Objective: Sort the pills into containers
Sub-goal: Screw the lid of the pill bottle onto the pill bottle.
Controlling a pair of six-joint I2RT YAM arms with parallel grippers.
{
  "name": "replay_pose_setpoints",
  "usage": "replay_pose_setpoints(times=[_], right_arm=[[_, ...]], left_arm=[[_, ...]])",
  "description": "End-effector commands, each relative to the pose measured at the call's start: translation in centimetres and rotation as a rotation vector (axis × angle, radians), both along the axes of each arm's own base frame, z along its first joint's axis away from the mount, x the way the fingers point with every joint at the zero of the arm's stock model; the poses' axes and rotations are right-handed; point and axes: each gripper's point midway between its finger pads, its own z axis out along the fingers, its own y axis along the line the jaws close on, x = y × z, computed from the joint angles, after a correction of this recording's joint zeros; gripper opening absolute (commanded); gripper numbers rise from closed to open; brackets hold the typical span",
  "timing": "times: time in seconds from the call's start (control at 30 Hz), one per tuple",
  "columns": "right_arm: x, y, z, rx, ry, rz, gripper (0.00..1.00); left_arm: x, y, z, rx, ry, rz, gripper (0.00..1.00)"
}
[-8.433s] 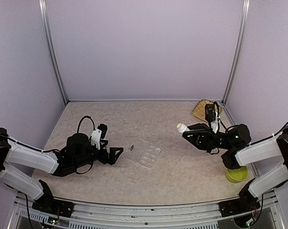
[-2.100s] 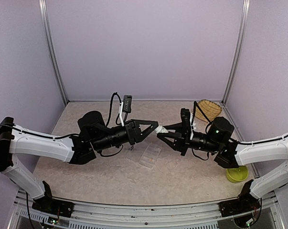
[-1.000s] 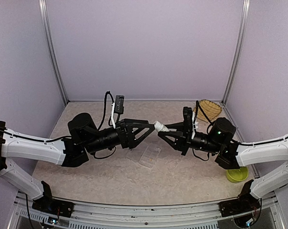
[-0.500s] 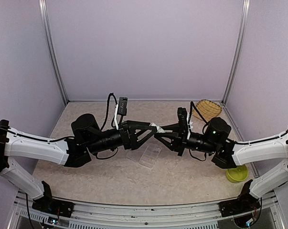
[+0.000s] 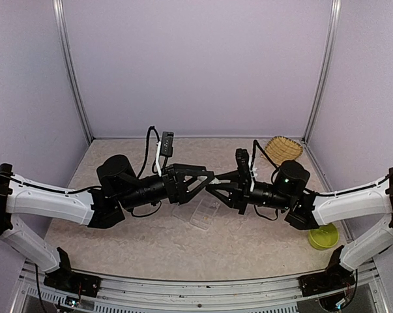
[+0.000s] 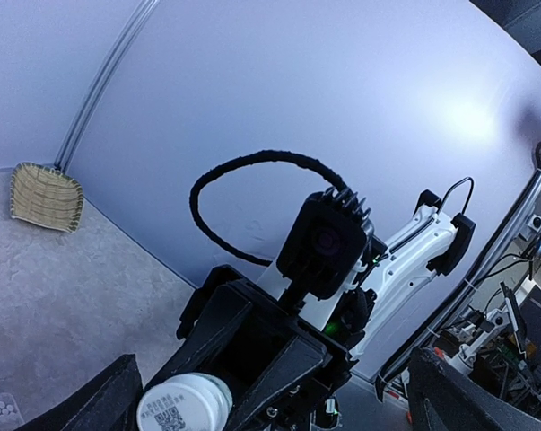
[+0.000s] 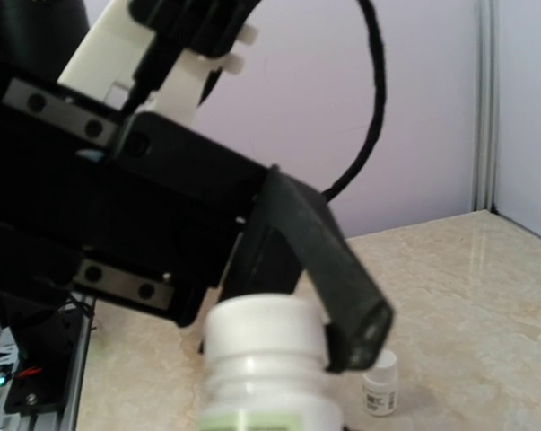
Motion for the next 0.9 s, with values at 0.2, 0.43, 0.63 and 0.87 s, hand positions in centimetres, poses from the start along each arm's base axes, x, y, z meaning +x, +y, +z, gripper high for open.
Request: replay_pose_setpoints(times=[0.2, 0.43, 0.63, 0.87], right_arm=[[-0.8, 1.7, -0.4, -0.006, 0.016, 0.046, 0.12], [-1.4, 2.6, -1.0, -0.014, 0.027, 0.083, 0.12], [-1.8, 3.1, -1.2, -0.016, 0.028, 0.104, 0.12], [-2.4, 2.5, -0.5, -0.005, -0.002, 0.107, 0.12]], left_arm=[[-0.9, 0.0, 2.7, -0.068, -0.056, -0.031, 0.99], [-1.1, 0.1, 2.8, -0.076, -0.058, -0.034, 0.99], [-1.2, 0.2, 2.8, -0.079, -0.061, -0.035, 0.99], [-1.1, 0.5, 2.3, -0.068, -0.057, -0.021, 0.99]])
